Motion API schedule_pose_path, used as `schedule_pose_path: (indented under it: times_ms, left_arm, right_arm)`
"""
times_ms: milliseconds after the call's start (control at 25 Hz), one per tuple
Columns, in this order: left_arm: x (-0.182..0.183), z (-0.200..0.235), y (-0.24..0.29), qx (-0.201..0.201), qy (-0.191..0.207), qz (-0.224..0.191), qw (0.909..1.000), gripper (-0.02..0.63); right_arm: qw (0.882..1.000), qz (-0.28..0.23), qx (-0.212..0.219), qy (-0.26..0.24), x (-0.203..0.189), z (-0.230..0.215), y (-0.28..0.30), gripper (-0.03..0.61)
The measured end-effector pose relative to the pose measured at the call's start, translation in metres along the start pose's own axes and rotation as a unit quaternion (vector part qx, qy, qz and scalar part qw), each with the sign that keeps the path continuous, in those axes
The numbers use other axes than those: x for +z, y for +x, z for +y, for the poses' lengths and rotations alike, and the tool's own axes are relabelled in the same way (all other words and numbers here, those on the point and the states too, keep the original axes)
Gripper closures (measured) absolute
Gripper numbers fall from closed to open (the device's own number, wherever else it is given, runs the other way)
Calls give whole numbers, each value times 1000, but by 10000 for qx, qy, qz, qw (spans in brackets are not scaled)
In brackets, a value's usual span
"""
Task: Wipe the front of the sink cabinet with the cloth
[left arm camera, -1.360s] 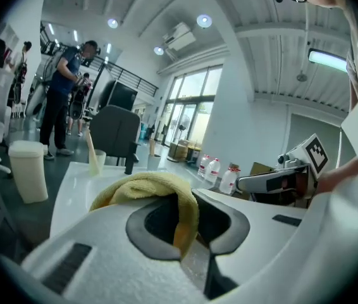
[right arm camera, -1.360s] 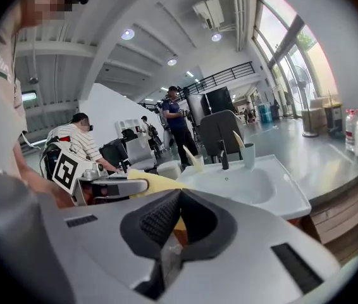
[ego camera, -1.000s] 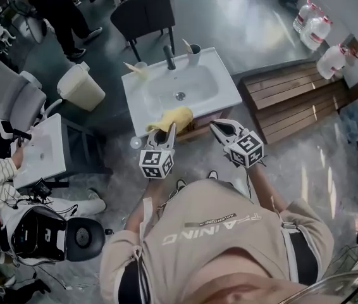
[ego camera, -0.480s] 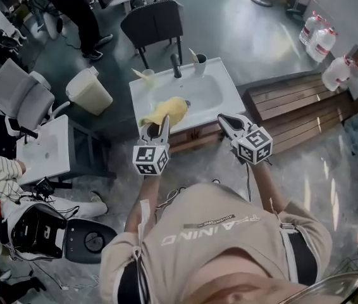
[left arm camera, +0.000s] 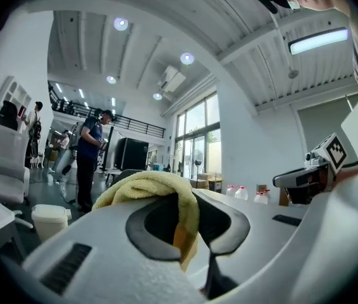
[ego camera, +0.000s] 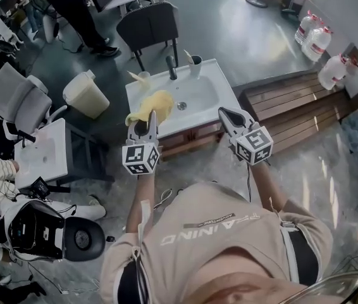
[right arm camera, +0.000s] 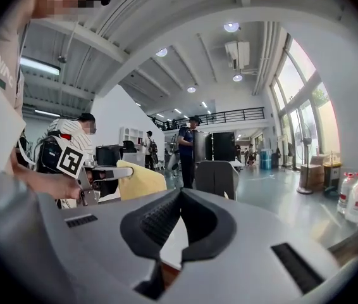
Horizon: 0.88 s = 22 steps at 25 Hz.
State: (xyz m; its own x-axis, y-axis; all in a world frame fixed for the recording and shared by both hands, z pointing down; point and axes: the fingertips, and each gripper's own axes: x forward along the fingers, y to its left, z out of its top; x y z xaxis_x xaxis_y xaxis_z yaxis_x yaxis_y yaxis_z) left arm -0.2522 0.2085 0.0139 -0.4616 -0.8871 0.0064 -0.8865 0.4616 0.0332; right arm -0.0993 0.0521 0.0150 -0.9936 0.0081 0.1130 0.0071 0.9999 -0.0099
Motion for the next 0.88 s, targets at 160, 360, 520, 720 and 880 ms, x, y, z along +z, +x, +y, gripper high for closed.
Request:
schedule_pose_path:
  times_ms: [160, 360, 520, 720, 880]
  left_arm:
    - [-1, -6, 1, -43, -127, -47, 9999, 568]
    - [-14, -13, 2, -192, -140, 63, 9997, 568]
    - [-12, -22, 5, -354, -124, 72, 9993, 568]
    - [-11, -42, 2, -650, 74, 210, 9976, 569]
    - [-11, -36, -1, -620, 31, 217, 9978, 568]
  right_arm:
    - [10000, 23, -7, 45, -4, 3, 0, 566]
    - [9998, 216, 42, 13, -17, 10, 0, 567]
    - [9997, 221, 14, 80, -19, 9, -9, 566]
    - [9994, 298, 50, 142, -29, 16, -23, 567]
    - [9976, 506, -5, -480, -33, 24, -22, 568]
